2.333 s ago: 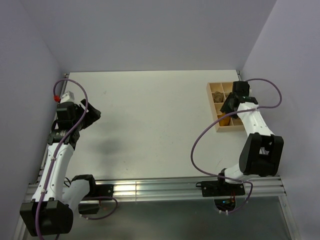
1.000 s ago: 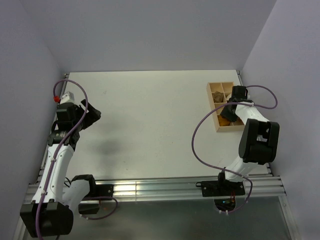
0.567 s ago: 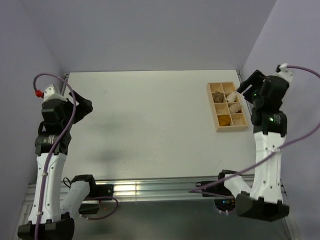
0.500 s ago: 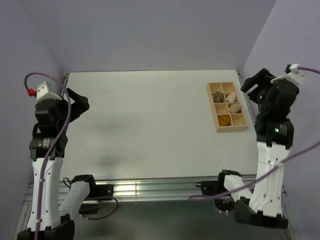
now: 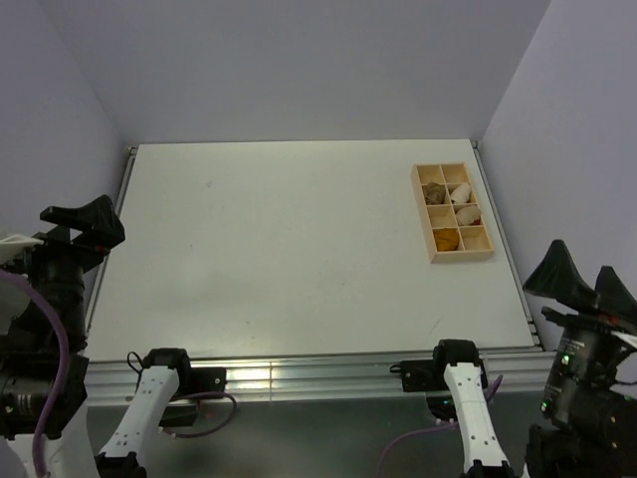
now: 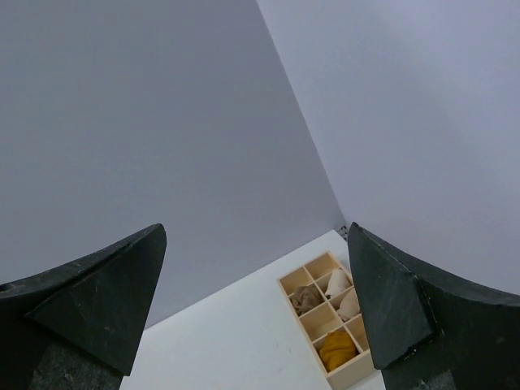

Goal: Roll the socks
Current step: Reset both arms

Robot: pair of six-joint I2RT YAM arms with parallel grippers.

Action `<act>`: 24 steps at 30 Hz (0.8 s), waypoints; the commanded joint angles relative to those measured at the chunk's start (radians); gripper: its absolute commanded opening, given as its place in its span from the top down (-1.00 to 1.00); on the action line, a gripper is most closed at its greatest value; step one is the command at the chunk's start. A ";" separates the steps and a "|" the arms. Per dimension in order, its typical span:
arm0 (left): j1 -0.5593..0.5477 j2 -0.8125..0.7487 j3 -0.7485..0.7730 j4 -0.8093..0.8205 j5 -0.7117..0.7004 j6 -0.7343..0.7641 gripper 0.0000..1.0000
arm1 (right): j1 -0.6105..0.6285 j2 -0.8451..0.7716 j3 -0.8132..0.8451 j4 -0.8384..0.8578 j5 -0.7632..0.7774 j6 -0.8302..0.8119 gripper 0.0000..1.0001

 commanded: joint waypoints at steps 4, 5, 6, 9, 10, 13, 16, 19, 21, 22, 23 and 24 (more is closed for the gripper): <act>-0.058 -0.085 0.053 -0.082 -0.149 0.044 -0.99 | 0.161 -0.083 -0.036 -0.031 0.151 -0.066 -1.00; -0.063 -0.095 0.051 -0.086 -0.163 0.046 -0.99 | 0.196 -0.095 -0.050 -0.028 0.158 -0.072 -1.00; -0.076 -0.102 0.050 -0.099 -0.195 0.047 -0.99 | 0.212 -0.110 -0.056 -0.020 0.169 -0.078 -1.00; -0.099 -0.127 0.050 -0.114 -0.270 0.040 -0.99 | 0.253 -0.164 -0.080 0.013 0.195 -0.104 -1.00; -0.104 -0.138 0.050 -0.117 -0.280 0.029 -0.99 | 0.261 -0.173 -0.093 0.023 0.197 -0.112 -1.00; -0.116 -0.151 0.042 -0.111 -0.297 0.012 -0.99 | 0.281 -0.192 -0.100 0.034 0.191 -0.139 -1.00; -0.129 -0.153 0.025 -0.105 -0.309 0.001 -0.99 | 0.296 -0.192 -0.111 0.033 0.194 -0.150 -1.00; -0.138 -0.155 0.007 -0.093 -0.312 -0.009 -0.99 | 0.304 -0.195 -0.131 0.044 0.191 -0.153 -1.00; -0.146 -0.158 -0.001 -0.082 -0.309 -0.016 -0.99 | 0.304 -0.193 -0.136 0.049 0.186 -0.155 -1.00; -0.149 -0.164 -0.011 -0.074 -0.315 -0.019 -0.99 | 0.304 -0.193 -0.142 0.050 0.183 -0.156 -1.00; -0.153 -0.168 -0.016 -0.067 -0.320 -0.020 -0.99 | 0.304 -0.192 -0.145 0.055 0.183 -0.156 -1.00; -0.156 -0.176 -0.025 -0.064 -0.327 -0.025 -0.99 | 0.304 -0.192 -0.152 0.058 0.182 -0.158 -1.00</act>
